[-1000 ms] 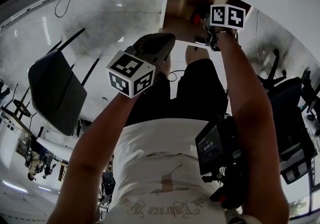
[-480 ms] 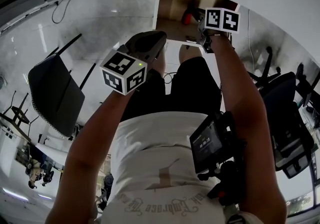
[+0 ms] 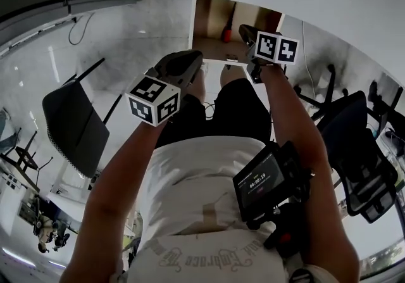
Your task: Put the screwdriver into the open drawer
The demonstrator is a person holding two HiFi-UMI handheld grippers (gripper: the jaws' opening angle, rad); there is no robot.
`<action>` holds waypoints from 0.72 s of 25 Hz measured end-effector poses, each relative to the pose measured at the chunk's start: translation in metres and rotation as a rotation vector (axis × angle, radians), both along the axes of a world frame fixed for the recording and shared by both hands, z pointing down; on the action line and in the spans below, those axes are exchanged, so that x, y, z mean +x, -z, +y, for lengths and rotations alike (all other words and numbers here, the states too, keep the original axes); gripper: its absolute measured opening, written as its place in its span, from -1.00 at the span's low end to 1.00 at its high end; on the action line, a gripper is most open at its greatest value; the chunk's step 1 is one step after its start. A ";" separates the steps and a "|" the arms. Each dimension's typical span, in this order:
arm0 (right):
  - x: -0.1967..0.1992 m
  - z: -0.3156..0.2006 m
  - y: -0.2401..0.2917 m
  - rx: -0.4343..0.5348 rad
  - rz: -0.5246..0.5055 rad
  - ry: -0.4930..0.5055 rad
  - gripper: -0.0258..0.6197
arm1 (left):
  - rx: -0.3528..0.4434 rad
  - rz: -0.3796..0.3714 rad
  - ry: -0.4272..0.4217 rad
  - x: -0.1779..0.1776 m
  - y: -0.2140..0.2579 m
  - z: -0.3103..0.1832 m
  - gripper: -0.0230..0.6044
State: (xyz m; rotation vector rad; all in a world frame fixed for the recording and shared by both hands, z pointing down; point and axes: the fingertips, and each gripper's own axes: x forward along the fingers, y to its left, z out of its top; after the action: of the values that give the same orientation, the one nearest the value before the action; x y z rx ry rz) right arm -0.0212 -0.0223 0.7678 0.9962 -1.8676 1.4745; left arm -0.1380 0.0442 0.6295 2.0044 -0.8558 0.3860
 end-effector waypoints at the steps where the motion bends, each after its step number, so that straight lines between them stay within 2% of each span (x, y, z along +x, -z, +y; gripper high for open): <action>1: 0.001 0.002 0.005 0.008 -0.004 0.004 -0.84 | 0.004 -0.001 -0.002 0.000 0.004 0.001 -0.86; 18: 0.004 0.032 0.096 0.123 -0.069 0.003 -0.84 | 0.105 -0.019 -0.035 0.008 0.075 0.002 -0.86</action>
State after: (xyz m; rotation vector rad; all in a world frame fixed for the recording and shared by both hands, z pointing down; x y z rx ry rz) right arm -0.0176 0.0099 0.6718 1.0096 -2.0285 1.4234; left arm -0.1296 0.0467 0.5546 2.1177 -0.8700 0.3873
